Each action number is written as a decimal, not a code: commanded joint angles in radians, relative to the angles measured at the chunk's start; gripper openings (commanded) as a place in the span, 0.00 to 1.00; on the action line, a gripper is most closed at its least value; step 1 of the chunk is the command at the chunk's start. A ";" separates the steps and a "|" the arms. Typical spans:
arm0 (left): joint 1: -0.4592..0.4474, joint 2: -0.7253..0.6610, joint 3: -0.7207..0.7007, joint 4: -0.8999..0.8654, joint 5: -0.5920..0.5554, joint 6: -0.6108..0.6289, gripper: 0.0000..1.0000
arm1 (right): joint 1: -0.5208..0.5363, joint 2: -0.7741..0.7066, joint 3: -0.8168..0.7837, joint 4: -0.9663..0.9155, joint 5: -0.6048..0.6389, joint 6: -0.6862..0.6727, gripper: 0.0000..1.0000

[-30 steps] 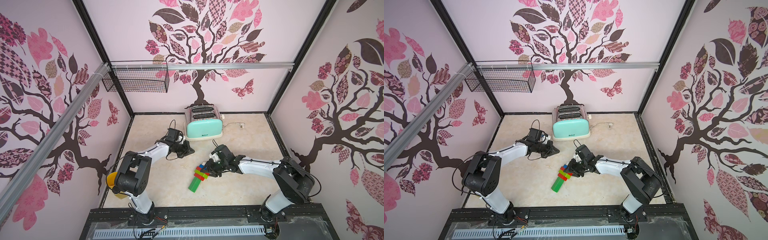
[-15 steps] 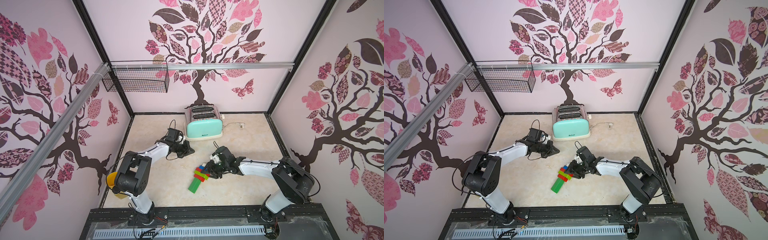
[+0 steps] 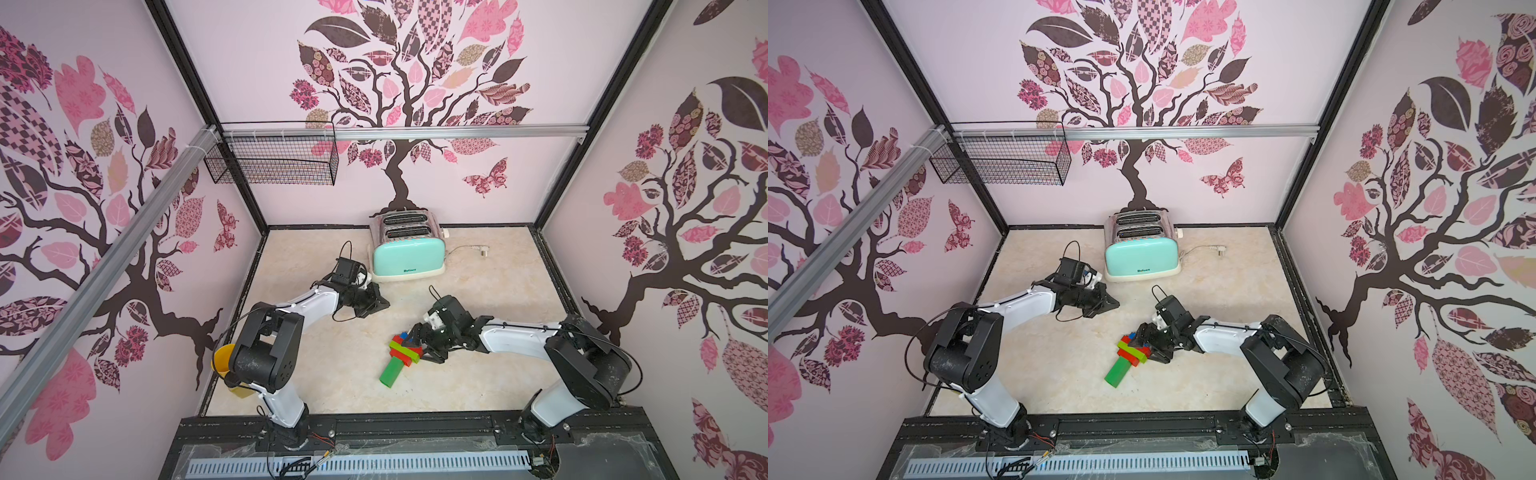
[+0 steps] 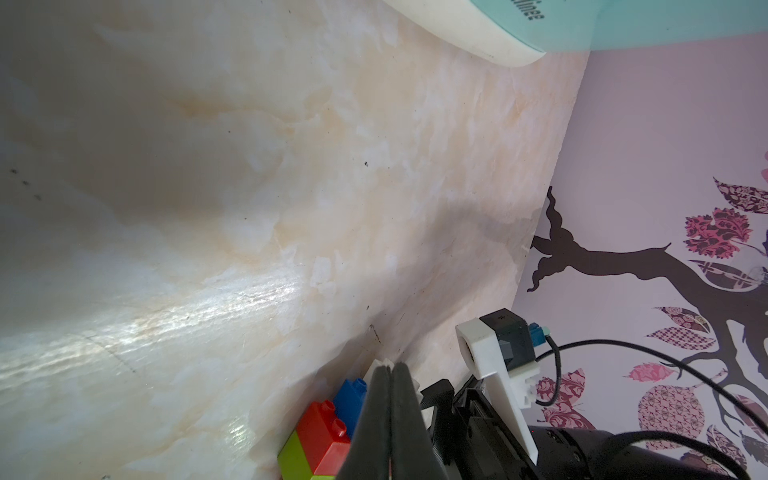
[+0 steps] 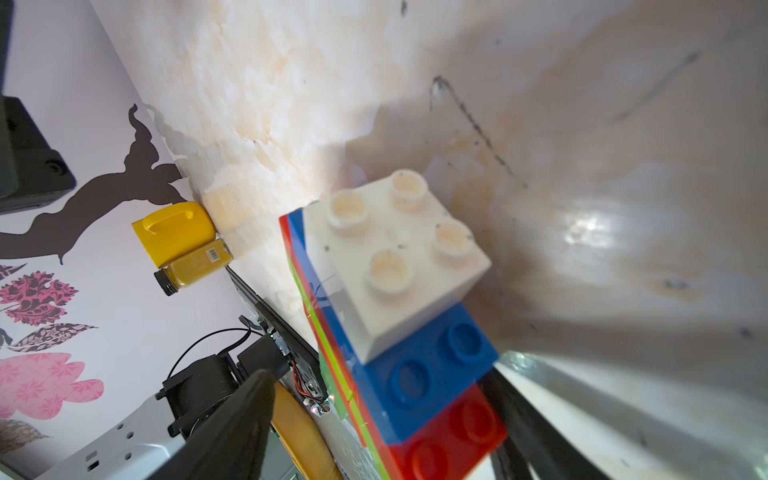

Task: Assemble a spoon with lego
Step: Adjust the lego brick at the center of the board, then reset both arms

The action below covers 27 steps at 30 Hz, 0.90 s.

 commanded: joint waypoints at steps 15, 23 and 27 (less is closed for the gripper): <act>-0.004 -0.012 -0.001 -0.030 -0.026 0.015 0.00 | -0.009 -0.246 -0.036 -0.251 0.168 -0.084 1.00; 0.069 -0.198 0.129 -0.236 -0.274 0.196 0.00 | -0.071 -0.623 0.121 -0.551 0.768 -0.341 1.00; 0.172 -0.378 0.109 -0.226 -0.627 0.263 0.00 | -0.071 -0.774 0.032 -0.358 1.137 -0.561 1.00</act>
